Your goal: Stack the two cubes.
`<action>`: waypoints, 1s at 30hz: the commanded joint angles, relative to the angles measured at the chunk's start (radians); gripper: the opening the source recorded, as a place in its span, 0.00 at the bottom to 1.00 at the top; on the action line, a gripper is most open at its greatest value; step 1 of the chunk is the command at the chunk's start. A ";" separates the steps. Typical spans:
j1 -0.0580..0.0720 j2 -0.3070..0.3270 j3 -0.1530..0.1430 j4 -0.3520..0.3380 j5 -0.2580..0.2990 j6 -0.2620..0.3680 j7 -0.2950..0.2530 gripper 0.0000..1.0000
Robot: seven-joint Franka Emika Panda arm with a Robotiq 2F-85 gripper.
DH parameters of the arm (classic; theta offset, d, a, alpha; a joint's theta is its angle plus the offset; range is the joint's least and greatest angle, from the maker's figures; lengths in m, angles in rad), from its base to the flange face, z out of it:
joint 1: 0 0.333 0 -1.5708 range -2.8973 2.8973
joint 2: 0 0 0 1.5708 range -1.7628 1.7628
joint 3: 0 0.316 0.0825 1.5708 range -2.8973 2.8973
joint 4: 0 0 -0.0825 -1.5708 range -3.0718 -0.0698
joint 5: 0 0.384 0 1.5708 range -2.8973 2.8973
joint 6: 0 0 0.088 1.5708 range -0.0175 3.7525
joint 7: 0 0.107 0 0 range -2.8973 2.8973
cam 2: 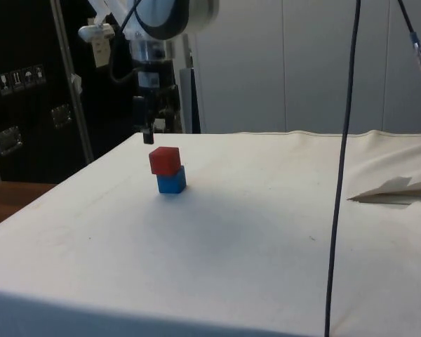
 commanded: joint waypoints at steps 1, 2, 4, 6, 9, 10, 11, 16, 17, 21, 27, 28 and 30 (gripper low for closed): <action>0.007 -0.020 -0.009 -0.011 -0.018 -0.009 0.011 1.00; 0.008 -0.028 -0.009 -0.014 -0.021 -0.011 0.011 1.00; 0.000 -0.031 -0.001 -0.013 -0.013 -0.013 0.001 1.00; 0.007 -0.058 -0.008 -0.029 -0.037 -0.020 0.013 1.00; 0.007 -0.080 -0.008 -0.042 -0.047 -0.024 0.013 1.00; 0.008 -0.097 -0.008 -0.052 -0.055 -0.026 0.015 1.00; 0.008 -0.104 -0.008 -0.057 -0.058 -0.026 0.016 1.00; 0.006 -0.135 -0.008 -0.082 -0.070 -0.027 0.016 1.00; 0.006 -0.145 -0.007 -0.090 -0.072 -0.026 0.016 1.00; 0.005 -0.190 -0.008 -0.129 -0.078 -0.024 0.015 1.00; 0.003 -0.239 -0.007 -0.175 -0.085 -0.018 0.014 1.00; 0.003 -0.246 -0.007 -0.183 -0.085 -0.017 0.013 1.00; 0.003 -0.260 -0.007 -0.197 -0.086 -0.015 0.012 1.00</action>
